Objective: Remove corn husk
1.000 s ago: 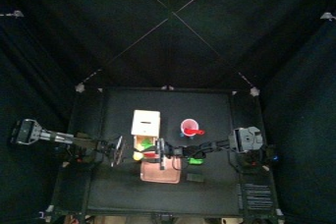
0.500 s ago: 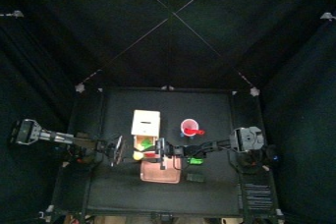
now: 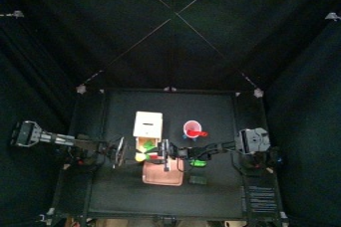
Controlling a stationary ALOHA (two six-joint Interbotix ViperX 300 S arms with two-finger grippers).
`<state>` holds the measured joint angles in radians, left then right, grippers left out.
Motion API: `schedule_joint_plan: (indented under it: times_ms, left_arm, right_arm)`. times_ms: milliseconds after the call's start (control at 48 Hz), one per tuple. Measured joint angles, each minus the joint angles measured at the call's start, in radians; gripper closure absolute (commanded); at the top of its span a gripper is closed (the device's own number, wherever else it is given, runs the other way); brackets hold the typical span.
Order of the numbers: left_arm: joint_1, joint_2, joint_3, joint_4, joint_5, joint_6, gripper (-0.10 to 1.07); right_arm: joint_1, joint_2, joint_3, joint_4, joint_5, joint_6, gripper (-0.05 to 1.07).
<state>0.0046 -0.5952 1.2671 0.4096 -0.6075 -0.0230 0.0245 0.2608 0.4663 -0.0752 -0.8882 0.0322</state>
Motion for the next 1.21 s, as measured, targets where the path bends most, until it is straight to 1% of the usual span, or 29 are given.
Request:
schedule_joint_plan:
  times_ms: [167, 250, 625, 792, 938, 1208]
  left_arm:
    - [-0.009, 0.000, 0.005, 0.002, -0.002, 0.005, 0.36]
    - [0.000, 0.000, 0.005, 0.002, 0.000, 0.002, 0.36]
    - [-0.003, -0.017, 0.012, -0.012, -0.002, 0.003, 0.36]
    - [0.005, -0.058, 0.032, -0.058, -0.002, 0.003, 0.36]
    - [0.018, -0.087, 0.051, -0.098, -0.002, 0.002, 0.36]
    - [0.021, -0.095, 0.054, -0.107, -0.002, 0.000, 0.36]
  right_arm:
    - [-0.003, -0.008, 0.006, 0.005, -0.002, 0.002, 0.69]
    - [-0.009, -0.008, 0.012, 0.006, 0.000, 0.005, 0.69]
    - [-0.003, -0.020, 0.040, 0.008, -0.002, -0.002, 0.69]
    - [-0.003, -0.051, 0.075, 0.029, -0.002, -0.003, 0.69]
    - [-0.005, -0.063, 0.087, 0.038, -0.002, 0.000, 0.69]
    - [-0.005, -0.061, 0.086, 0.041, -0.002, -0.002, 0.69]
